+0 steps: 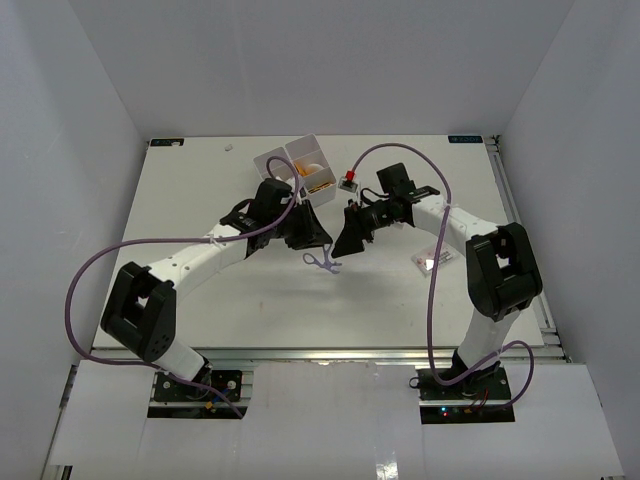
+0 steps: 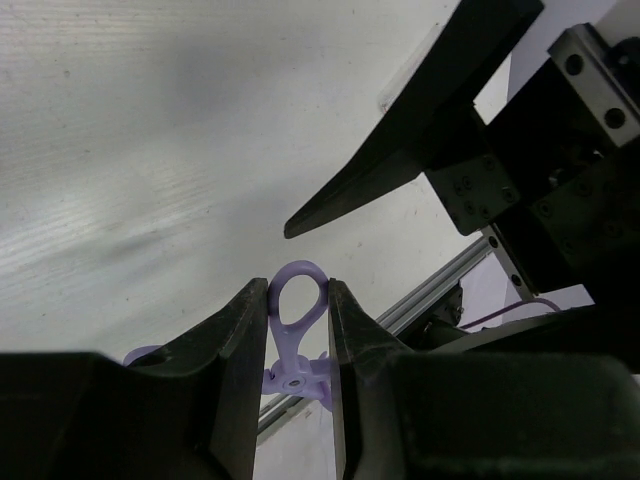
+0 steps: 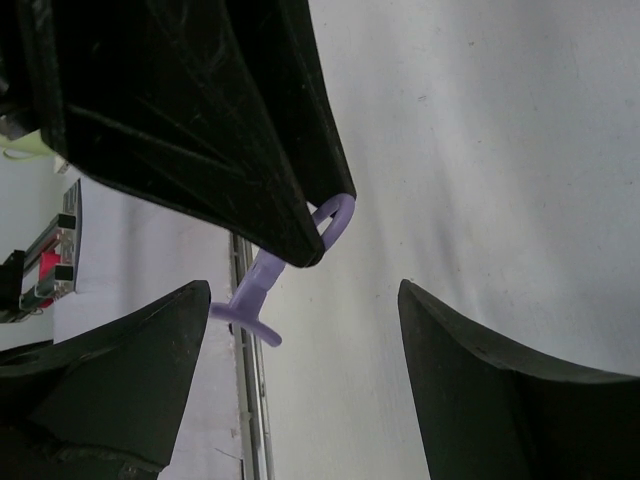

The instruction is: Organize the makeup

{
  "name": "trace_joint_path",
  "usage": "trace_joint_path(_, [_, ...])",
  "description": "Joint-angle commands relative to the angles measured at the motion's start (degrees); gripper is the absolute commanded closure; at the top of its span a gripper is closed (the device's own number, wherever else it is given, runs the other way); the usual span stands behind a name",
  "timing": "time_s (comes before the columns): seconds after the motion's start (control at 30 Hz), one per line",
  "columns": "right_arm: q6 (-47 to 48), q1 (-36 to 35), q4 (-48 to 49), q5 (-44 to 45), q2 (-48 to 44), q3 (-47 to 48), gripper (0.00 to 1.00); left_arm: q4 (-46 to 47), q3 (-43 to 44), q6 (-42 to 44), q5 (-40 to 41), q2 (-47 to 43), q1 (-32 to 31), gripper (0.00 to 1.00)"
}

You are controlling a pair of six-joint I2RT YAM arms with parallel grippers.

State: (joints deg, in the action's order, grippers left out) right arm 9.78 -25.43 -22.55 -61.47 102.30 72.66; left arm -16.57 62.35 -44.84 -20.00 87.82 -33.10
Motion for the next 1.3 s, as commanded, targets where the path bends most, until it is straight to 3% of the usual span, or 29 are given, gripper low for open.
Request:
trace_joint_path(0.0, [-3.62, -0.4, 0.68, 0.77, 1.05, 2.29, 0.21, 2.13, 2.64, -1.52, 1.42, 0.39, -1.46, 0.67])
trace_joint_path(0.4, [-13.22, -0.44, 8.3, 0.34, -0.29, -0.15, 0.3, 4.42, 4.05, -4.69, 3.77, 1.54, -2.49, 0.67])
trace_joint_path(0.77, [-15.84, -0.36, 10.51, 0.65, -0.74, -1.15, 0.41, 5.45, 4.67, -6.58, 6.21, 2.14, -2.49, 0.67])
trace_joint_path(1.27, [-16.01, -0.32, 10.15, 0.72, 0.62, -0.04, 0.72, 4.43, 6.29, -5.86, 8.23, 3.23, -2.58, 0.67])
